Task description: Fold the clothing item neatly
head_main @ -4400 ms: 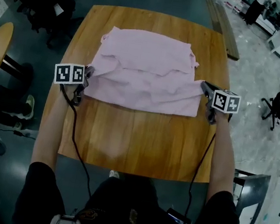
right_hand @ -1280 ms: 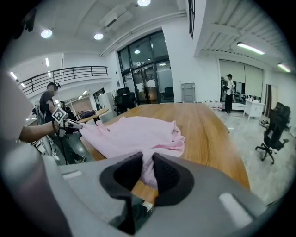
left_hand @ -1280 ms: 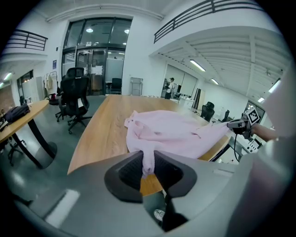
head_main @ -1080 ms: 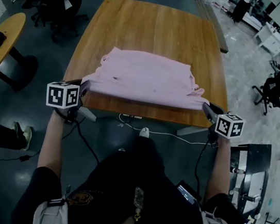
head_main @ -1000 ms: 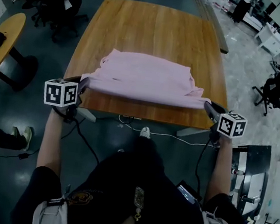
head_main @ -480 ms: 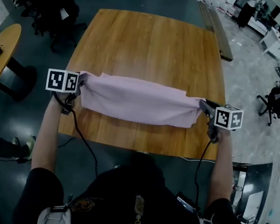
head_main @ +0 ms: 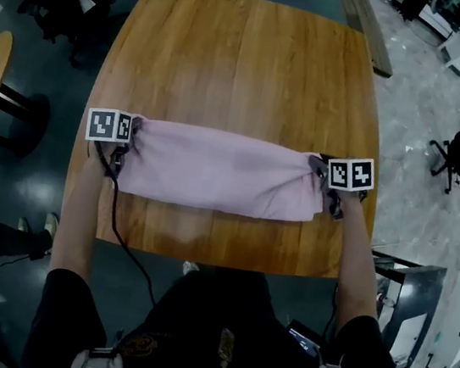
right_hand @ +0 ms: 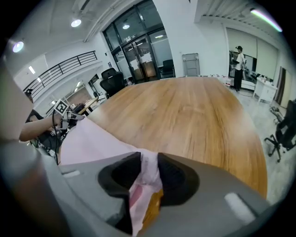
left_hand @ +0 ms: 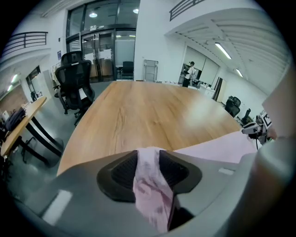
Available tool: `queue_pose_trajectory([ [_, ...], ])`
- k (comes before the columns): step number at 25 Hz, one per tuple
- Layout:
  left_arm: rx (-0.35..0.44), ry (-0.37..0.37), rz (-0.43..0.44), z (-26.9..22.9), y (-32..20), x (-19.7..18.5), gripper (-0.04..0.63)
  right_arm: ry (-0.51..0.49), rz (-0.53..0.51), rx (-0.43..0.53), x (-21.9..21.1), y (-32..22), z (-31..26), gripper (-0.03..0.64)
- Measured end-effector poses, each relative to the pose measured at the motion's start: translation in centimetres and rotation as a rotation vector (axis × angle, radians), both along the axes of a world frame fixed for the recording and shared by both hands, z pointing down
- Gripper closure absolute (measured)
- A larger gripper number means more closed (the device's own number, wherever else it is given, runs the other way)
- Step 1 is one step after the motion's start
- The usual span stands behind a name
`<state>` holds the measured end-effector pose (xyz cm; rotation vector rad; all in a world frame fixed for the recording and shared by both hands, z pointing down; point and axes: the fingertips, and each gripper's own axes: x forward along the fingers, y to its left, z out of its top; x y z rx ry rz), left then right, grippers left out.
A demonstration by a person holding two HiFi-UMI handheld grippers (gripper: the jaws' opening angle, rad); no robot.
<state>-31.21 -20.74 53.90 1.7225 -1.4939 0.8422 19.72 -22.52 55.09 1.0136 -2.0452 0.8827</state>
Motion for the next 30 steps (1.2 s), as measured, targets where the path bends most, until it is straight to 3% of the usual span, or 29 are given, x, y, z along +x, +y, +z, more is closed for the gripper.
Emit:
queue_pose_trajectory([
  [5, 0.142, -0.076, -0.007, -3.2, 1.0, -0.5, 0.399, -0.016, 0.125, 0.169, 2.0, -1.4, -3.4, 0.465],
  [8, 0.197, -0.094, 0.039, -5.1, 2.8, 0.5, 0.399, -0.055, 0.099, 0.247, 0.6, -0.4, -6.0, 0.465],
  [12, 0.239, -0.044, 0.126, -5.3, 5.0, 4.1, 0.406, -0.085, -0.012, 0.279, -4.4, 2.9, -6.7, 0.541],
  [15, 0.276, -0.006, 0.15, -4.6, 5.5, 6.5, 0.411, -0.096, -0.016, 0.283, -7.9, 4.6, -5.4, 0.614],
  [18, 0.264, 0.035, 0.168, -2.8, 5.6, 8.6, 0.413, -0.098, 0.007, 0.253, -10.4, 5.7, -3.1, 0.614],
  [23, 0.192, -0.006, 0.173, 1.1, 6.1, 8.8, 0.426, 0.039, 0.008, 0.246, -9.6, 6.0, 0.9, 0.614],
  [30, 0.185, -0.068, 0.173, 2.7, 5.6, 9.1, 0.445, 0.006, -0.024, 0.19, -9.2, 5.5, 1.3, 0.614],
])
